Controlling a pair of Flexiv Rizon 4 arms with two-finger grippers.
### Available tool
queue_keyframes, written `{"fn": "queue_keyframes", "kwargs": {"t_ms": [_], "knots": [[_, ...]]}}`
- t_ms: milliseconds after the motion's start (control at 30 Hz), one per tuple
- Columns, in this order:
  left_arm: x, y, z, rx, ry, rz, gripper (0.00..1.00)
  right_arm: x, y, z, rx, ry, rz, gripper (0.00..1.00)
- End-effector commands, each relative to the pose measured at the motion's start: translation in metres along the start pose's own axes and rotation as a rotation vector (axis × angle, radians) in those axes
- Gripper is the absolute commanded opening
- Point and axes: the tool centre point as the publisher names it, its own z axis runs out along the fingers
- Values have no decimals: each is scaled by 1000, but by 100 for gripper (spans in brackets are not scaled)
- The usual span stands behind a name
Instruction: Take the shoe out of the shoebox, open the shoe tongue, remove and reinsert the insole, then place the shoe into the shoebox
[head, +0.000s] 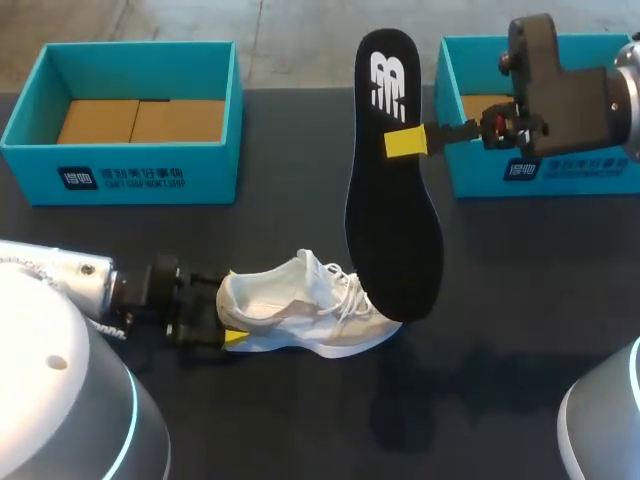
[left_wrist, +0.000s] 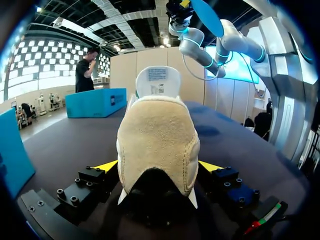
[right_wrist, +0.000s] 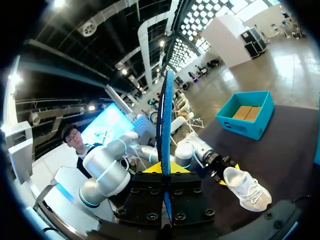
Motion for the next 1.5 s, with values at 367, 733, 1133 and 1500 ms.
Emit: {"fn": "queue_keyframes", "kwargs": {"t_ms": [367, 733, 1133, 1500], "knots": [[-3, -29, -34, -173, 12, 60, 100, -1, 1, 3, 2, -1, 2, 0], [0, -35, -40, -190, 49, 44, 100, -2, 22, 4, 31, -11, -33, 0], [2, -45, -49, -269, 71, 48, 100, -5, 24, 10, 39, -2, -33, 0], [2, -45, -49, -269, 71, 48, 100, -5, 24, 10, 39, -2, -33, 0]]}}
